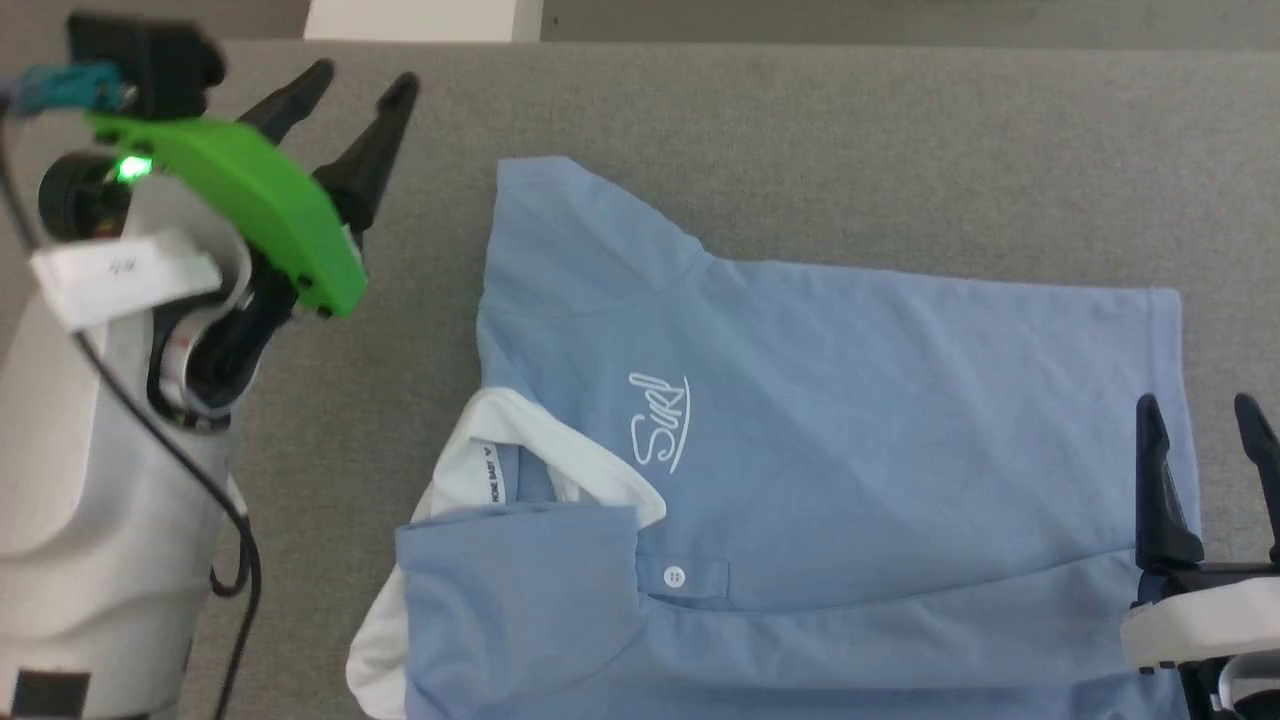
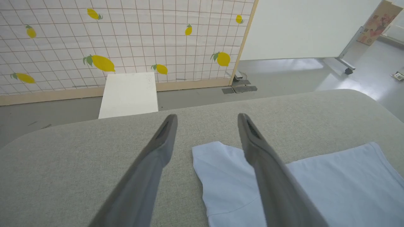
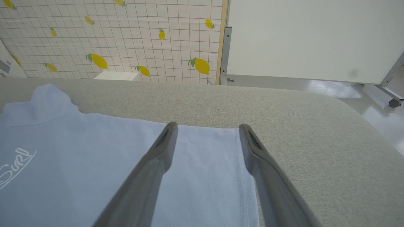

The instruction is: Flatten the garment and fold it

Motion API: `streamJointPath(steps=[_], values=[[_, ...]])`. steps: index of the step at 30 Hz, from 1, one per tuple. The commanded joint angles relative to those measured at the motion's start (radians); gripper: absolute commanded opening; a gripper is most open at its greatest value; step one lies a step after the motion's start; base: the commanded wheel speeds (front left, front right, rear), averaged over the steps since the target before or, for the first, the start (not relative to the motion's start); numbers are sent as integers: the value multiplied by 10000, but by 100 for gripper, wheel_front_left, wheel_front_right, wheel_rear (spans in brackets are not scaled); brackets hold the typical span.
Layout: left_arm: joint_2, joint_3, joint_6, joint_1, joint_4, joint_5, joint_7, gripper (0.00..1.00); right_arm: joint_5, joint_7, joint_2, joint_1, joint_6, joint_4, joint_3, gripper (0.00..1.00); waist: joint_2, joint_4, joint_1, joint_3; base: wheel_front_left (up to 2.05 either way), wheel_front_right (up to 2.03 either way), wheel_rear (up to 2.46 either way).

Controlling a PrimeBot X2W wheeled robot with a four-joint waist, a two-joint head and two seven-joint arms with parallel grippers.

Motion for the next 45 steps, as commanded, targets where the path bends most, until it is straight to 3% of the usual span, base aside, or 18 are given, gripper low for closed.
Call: streamJointPath(steps=[1, 8, 12, 25, 26, 27, 34, 38, 42, 45], values=[[176, -347, -69, -480, 157, -170, 214, 100, -50, -41, 6, -208, -15, -32, 30, 100, 0, -193, -1, 818, 0, 0, 0], [852, -1781, -73, -2045, 1669, -988, 1573, 100, -45, -72, 6, -657, -15, 73, 211, 100, 0, -643, -1, 1796, 0, 0, 0], [997, -2092, -73, -2468, 2242, -1227, 2244, 100, -29, -102, 6, -785, -15, 114, 207, 100, 0, -872, -1, 2135, 0, 0, 0], [1505, -2367, -73, -2727, 3145, -1120, 1865, 100, 316, -336, 7, -1150, -15, 345, 279, 100, 0, -1555, -1, 2992, 0, 0, 0], [1506, -2376, -73, -2721, 3196, -1118, 1814, 89, 329, -357, 7, -1159, -15, 362, 248, 100, 0, -1559, -1, 3018, 0, 0, 0], [1494, -2391, -73, -2712, 3234, -1147, 1750, 0, 340, -381, 7, -1162, -15, 379, 213, 100, 0, -1551, -1, 3039, 0, 0, 0], [1446, -2497, -74, -2647, 3183, -1540, 1260, 0, 186, -380, 7, -1342, -15, 269, 45, 100, 0, -1280, -1, 2682, 0, 0, 0], [1478, -2866, -74, -2519, 2814, -1714, 739, 0, 12, 193, -9, -1837, -15, -225, 156, 100, 0, -1049, -1, 2326, 0, 0, 0], [1626, -3254, -74, -2402, 2473, -1947, 446, 0, 498, 1624, -648, -2983, -15, -641, 151, 100, 0, -856, -1, 2133, 0, 0, 0], [1737, -3450, -74, -2400, 2346, -2085, 349, 0, 1050, 3676, -1274, -4059, -15, -343, -4, 100, 0, -753, -1, 2134, 0, 0, 0]])
